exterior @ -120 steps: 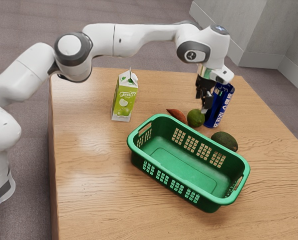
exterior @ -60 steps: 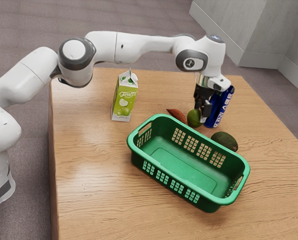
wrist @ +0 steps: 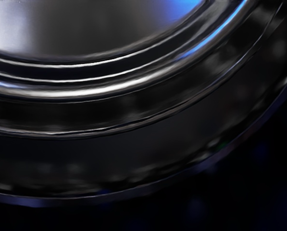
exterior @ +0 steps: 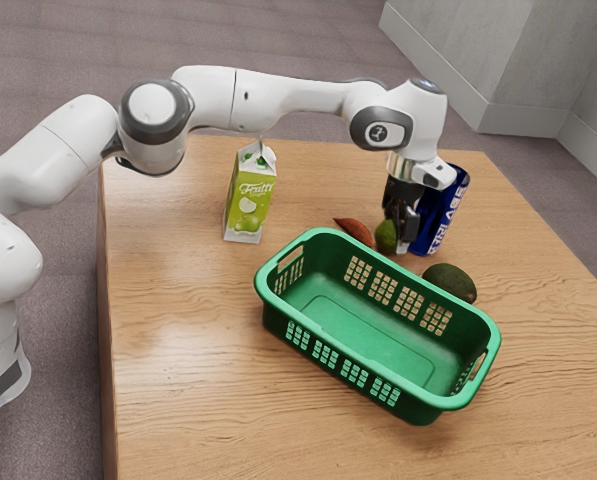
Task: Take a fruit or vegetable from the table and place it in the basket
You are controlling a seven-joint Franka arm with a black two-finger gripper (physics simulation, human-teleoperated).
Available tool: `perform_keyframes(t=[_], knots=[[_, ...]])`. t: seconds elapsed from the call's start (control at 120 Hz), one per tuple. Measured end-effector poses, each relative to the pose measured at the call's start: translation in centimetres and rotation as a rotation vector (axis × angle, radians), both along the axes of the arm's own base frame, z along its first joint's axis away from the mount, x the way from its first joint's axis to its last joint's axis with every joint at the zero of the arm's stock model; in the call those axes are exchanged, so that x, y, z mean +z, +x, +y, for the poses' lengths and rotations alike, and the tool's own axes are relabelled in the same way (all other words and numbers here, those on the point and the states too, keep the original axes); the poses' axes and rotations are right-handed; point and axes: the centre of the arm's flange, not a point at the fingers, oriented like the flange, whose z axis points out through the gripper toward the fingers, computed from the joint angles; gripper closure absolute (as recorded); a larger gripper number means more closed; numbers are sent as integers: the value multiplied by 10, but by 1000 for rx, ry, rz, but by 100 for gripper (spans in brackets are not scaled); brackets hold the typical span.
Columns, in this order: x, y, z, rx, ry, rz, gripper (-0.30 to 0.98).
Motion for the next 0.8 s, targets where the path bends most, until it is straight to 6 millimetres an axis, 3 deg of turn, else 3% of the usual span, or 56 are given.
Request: perform_keyframes(t=[0.075,0.15,0.233,0.325,0.408,0.55,0.625,0.708,0.8], knots=[[10,-1,-4,-1,12,-12,57],[31,-7,-14,-11,44,-32,53],[49,-15,-21,-13,75,-39,62],[63,-28,-15,14,94,-21,78],[90,-43,-26,28,132,-14,80],[161,-94,-78,62,280,-19,81],[197,-127,-122,67,346,-39,80],[219,-152,-184,24,369,-69,80],[221,-170,-238,-29,367,-75,79]])
